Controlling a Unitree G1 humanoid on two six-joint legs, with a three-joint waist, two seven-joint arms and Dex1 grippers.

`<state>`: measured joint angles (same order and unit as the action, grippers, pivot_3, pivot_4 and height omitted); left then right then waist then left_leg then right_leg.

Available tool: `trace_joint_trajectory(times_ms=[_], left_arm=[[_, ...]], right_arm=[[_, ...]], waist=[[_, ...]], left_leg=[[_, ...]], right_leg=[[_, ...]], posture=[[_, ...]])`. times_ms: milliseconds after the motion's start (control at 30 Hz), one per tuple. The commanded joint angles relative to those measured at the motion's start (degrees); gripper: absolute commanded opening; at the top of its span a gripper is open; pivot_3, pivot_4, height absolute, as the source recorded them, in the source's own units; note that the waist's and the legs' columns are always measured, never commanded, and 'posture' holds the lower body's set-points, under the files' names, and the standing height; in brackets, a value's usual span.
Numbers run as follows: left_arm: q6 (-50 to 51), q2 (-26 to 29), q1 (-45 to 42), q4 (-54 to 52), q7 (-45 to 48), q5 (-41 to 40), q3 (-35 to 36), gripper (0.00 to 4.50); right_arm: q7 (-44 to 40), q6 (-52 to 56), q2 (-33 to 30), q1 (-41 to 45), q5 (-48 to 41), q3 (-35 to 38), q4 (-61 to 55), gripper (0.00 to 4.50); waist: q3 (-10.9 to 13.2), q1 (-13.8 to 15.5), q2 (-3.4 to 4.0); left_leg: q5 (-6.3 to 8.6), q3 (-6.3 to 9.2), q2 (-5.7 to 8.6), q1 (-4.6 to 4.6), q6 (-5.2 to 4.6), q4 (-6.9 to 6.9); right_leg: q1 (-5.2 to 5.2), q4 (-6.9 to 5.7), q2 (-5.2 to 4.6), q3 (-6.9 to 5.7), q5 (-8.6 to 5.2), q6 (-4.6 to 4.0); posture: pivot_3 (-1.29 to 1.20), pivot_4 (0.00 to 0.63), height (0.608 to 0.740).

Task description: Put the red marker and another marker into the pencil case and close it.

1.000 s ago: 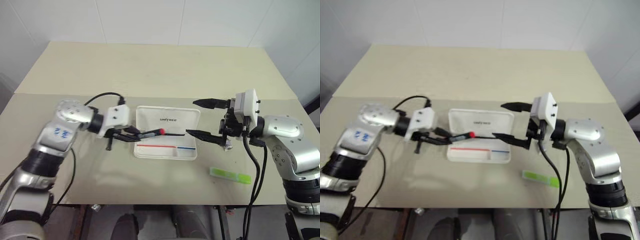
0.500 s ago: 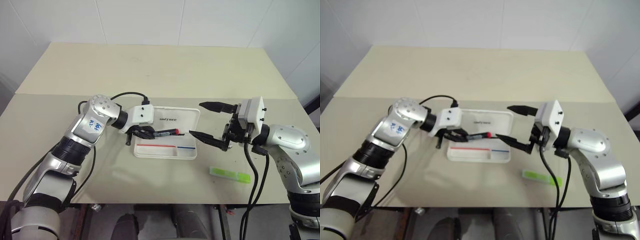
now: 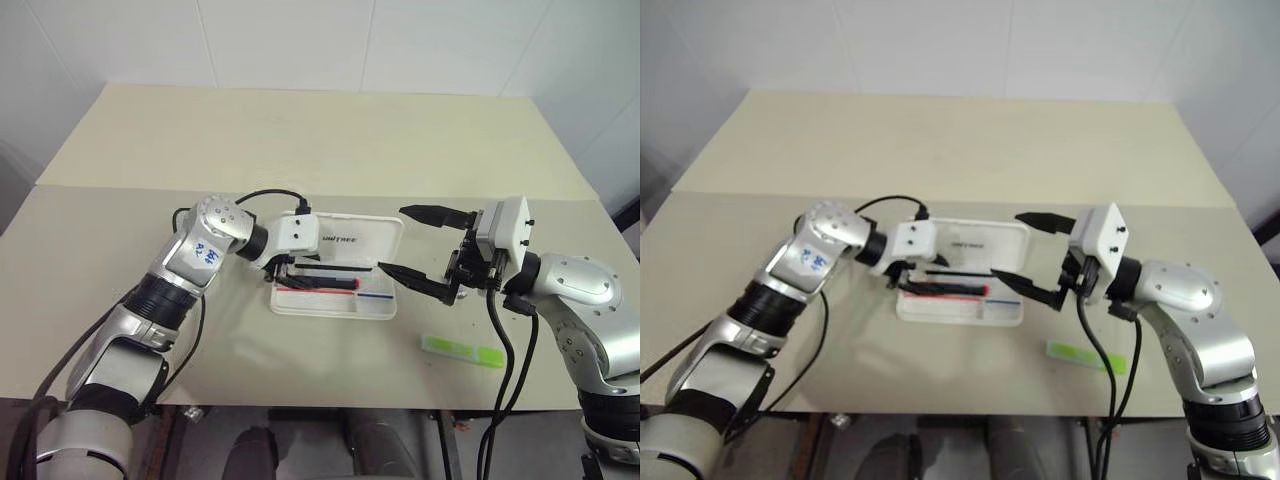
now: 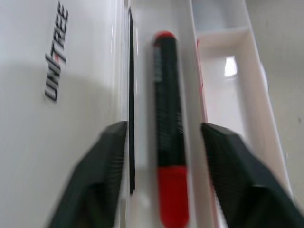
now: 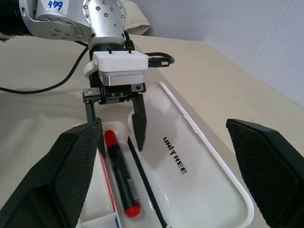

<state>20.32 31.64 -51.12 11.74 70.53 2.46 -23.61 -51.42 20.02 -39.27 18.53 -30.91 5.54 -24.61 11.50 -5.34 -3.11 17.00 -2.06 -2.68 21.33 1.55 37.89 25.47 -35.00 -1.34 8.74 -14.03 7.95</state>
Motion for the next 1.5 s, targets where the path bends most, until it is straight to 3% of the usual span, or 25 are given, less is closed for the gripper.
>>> trace_joint_trajectory(times_ms=[33, 133, 267, 433, 533, 767, 967, 1100, 1267, 1500], left_arm=[[0.44, -0.19, -1.18, -4.33, 1.75, -2.58, 1.89, 3.22], [0.63, 0.22, 0.30, -9.27, 4.81, -6.47, 2.97, 3.38], [-2.97, 1.44, 3.46, -11.80, 4.98, -9.37, 5.86, 4.44], [-11.46, 0.90, 7.53, -10.29, 5.80, -15.77, 13.05, 4.48], [-11.38, 1.71, 10.18, -10.16, 7.45, -20.28, 16.62, 4.48], [-18.06, 5.52, 15.93, -8.22, 10.40, -23.66, 22.42, 4.48], [-18.82, 7.26, 18.26, -6.64, 10.41, -23.85, 23.59, 4.48], [-18.63, 5.88, 19.15, -7.80, 9.52, -24.70, 23.60, 4.48], [-19.28, 5.72, 19.44, -7.74, 9.90, -24.42, 22.97, 4.48], [-20.63, 7.04, 18.64, -7.21, 9.61, -24.36, 24.39, 4.48]], right_arm=[[0.36, -0.77, -0.62, -0.06, -0.67, 2.20, -1.66, 4.50], [0.91, 1.47, -1.37, -0.24, -0.95, 2.28, -1.24, 4.50], [2.90, 8.24, -4.58, -0.91, -1.07, 2.94, -0.93, 4.50], [9.51, 22.24, -9.81, -1.24, -0.41, 4.63, -1.66, 4.50], [11.54, 29.69, -12.57, -1.84, -1.79, 6.30, -3.10, 4.50], [10.92, 43.67, -18.05, -10.68, -8.43, 15.66, -11.35, 4.50], [13.64, 55.87, -18.76, -16.97, -12.12, 21.21, -16.24, 4.50], [9.29, 51.34, -20.37, -21.59, -12.69, 21.86, -20.66, 4.50], [3.66, 42.80, -25.99, -29.83, -6.83, 20.16, -19.17, 4.50], [-1.75, 29.36, -29.34, -30.47, 1.70, 11.81, -9.89, 4.50]], waist=[[0.00, 0.06, 0.00], [0.00, 0.40, 0.00], [-0.01, 0.50, 0.01], [0.00, 0.50, 0.01], [0.00, 0.53, 0.01], [-0.01, 0.62, 0.02], [-0.03, 0.70, -0.02], [-0.03, 0.69, -0.03], [-0.04, 0.54, -0.05], [-0.05, 0.52, -0.06]], left_leg=[[0.00, 0.00, 0.00, 0.00, 0.00, 0.00], [0.00, 0.00, 0.00, 0.02, 0.00, 0.00], [0.00, -0.01, 0.00, 0.01, 0.00, 0.00], [0.00, -0.02, 0.00, 0.00, 0.00, 0.07], [0.00, -0.09, 0.00, -0.01, 0.00, 0.12], [0.00, -0.04, -0.02, 0.00, 0.00, 0.06], [0.00, -0.12, -0.01, 0.05, 0.00, 0.12], [0.00, -0.17, 0.00, 0.10, 0.00, 0.14], [0.00, -0.20, 0.00, 0.09, 0.00, 0.13], [0.00, -0.23, 0.00, 0.06, 0.00, 0.14]], right_leg=[[0.00, 0.00, 0.00, 0.00, 0.00, 0.00], [0.01, 0.00, 0.00, 0.00, 0.00, 0.00], [0.00, 0.02, -0.01, 0.04, 0.00, -0.01], [0.00, 0.01, -0.02, 0.05, -0.22, -0.41], [0.00, 0.02, -0.04, 0.09, -0.29, -0.55], [0.00, 0.03, -0.01, 0.05, -0.23, -0.42], [-0.08, 0.32, -0.07, 0.09, -0.30, -0.57], [-0.08, 0.49, -0.09, 0.11, -0.25, -0.63], [-0.10, 0.54, -0.09, 0.11, -0.24, -0.63], [-0.11, 0.58, -0.09, 0.12, -0.20, -0.67]], posture=[[0.00, 0.150, 0.740], [0.00, 0.150, 0.740], [0.00, 0.150, 0.740], [0.00, 0.150, 0.740], [0.00, 0.150, 0.740], [0.00, 0.150, 0.740], [0.00, 0.150, 0.740], [0.00, 0.150, 0.740], [0.00, 0.150, 0.740], [0.00, 0.150, 0.740]])
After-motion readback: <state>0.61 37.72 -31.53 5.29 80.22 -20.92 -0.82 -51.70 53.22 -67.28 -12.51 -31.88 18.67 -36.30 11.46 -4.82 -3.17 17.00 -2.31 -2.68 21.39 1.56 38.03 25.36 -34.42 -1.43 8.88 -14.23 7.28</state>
